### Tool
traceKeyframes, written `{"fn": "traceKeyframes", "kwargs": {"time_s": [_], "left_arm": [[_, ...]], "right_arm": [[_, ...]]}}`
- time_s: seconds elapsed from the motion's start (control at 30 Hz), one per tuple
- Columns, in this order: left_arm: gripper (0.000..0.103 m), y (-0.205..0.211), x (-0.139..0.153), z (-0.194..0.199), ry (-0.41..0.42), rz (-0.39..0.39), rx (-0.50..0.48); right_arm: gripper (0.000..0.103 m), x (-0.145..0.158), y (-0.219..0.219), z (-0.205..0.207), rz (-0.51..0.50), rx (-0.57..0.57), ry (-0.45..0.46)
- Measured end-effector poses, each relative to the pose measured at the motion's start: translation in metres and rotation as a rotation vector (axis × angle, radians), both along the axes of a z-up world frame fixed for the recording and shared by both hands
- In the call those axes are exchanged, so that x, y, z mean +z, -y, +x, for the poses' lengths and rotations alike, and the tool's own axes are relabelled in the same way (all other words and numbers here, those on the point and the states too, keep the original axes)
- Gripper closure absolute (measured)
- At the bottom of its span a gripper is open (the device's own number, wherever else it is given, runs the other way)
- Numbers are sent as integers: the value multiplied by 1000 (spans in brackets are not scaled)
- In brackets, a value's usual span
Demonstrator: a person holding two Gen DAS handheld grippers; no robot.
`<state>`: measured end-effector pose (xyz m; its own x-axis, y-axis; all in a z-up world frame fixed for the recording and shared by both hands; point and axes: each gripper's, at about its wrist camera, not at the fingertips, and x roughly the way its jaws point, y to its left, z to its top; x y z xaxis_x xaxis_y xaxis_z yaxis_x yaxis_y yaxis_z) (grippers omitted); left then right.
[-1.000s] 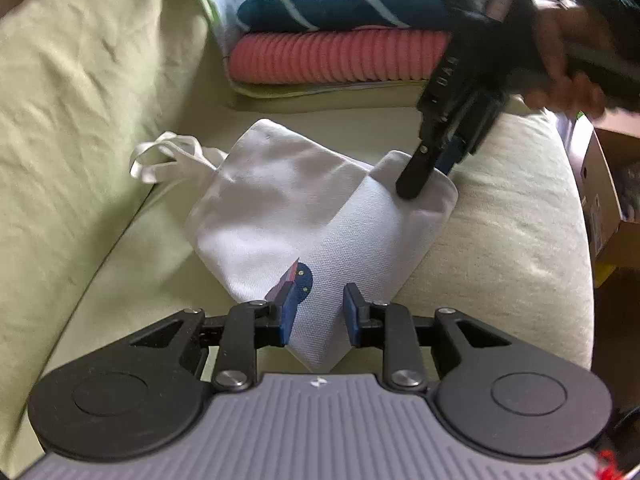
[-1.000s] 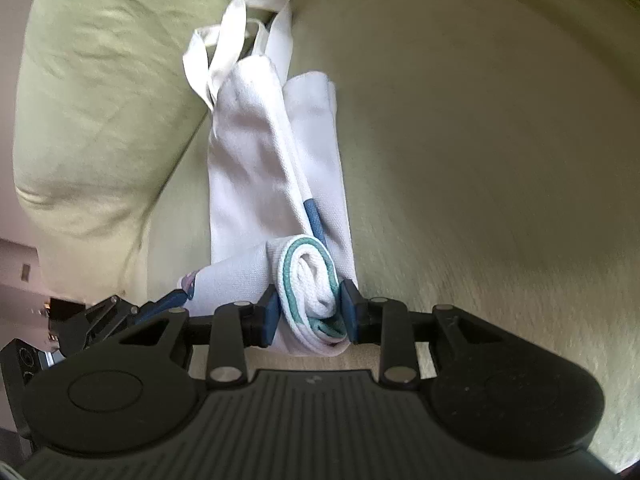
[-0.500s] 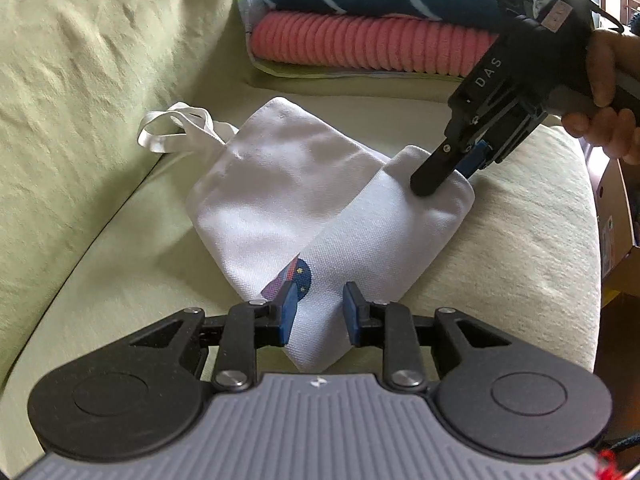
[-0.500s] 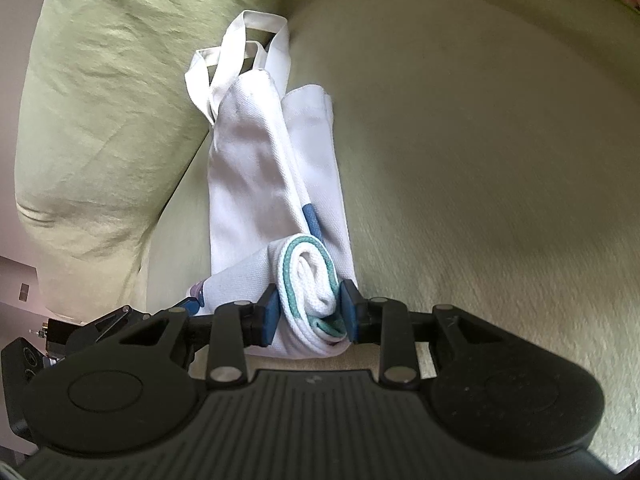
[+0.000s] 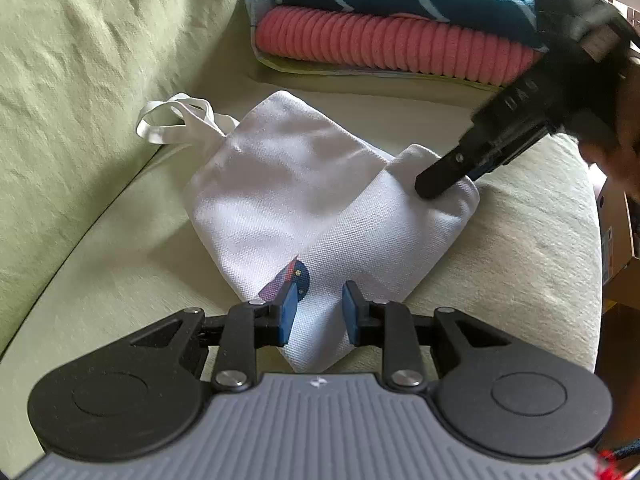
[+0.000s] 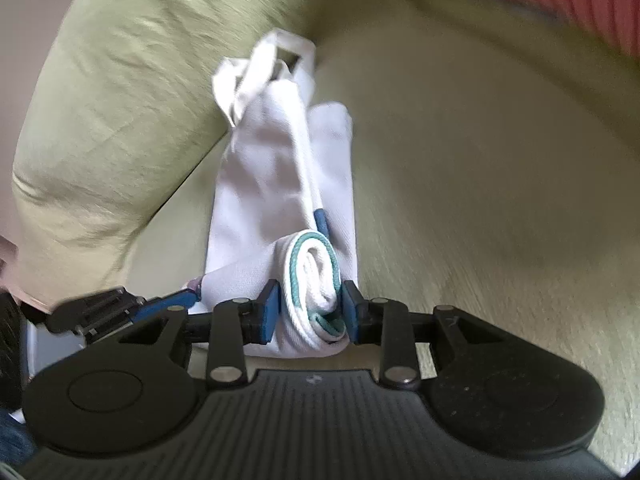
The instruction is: Fold shopping bag
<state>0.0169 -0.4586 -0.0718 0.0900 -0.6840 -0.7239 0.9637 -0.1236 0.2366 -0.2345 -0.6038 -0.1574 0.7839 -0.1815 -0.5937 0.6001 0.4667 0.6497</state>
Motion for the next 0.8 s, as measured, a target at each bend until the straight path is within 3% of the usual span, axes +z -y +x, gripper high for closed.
{"fn": "traceKeyframes", "kwargs": {"time_s": [0.03,0.1,0.17,0.2,0.33,0.4,0.47,0.6,0.8], "left_arm": [[71,0,0,0,2,1,-1],[72,1,0,0,1,4,-1],[72,2,0,1,-4,8,-2],[72,2,0,1,-6,9,-4],[72,3,1,3,-11,14,-10],[72,4,1,2,-8,17,-16],[72,4,2,2,-2,22,-27],[72,6,2,4,-3,30,-56],[72,16,0,8,10,34,-85]], "right_arm": [[75,2,-7,1,-44,-12,-13],[60,9,-21,6,-148,-30,-84],[52,18,-33,12,-245,-13,-162],[53,24,-39,15,-295,-8,-201],[62,51,-72,31,-636,65,-353],[86,55,-88,41,-815,126,-400],[98,51,-98,51,-927,204,-453],[101,32,-100,64,-973,257,-552],[100,36,-78,72,-793,193,-545]]}}
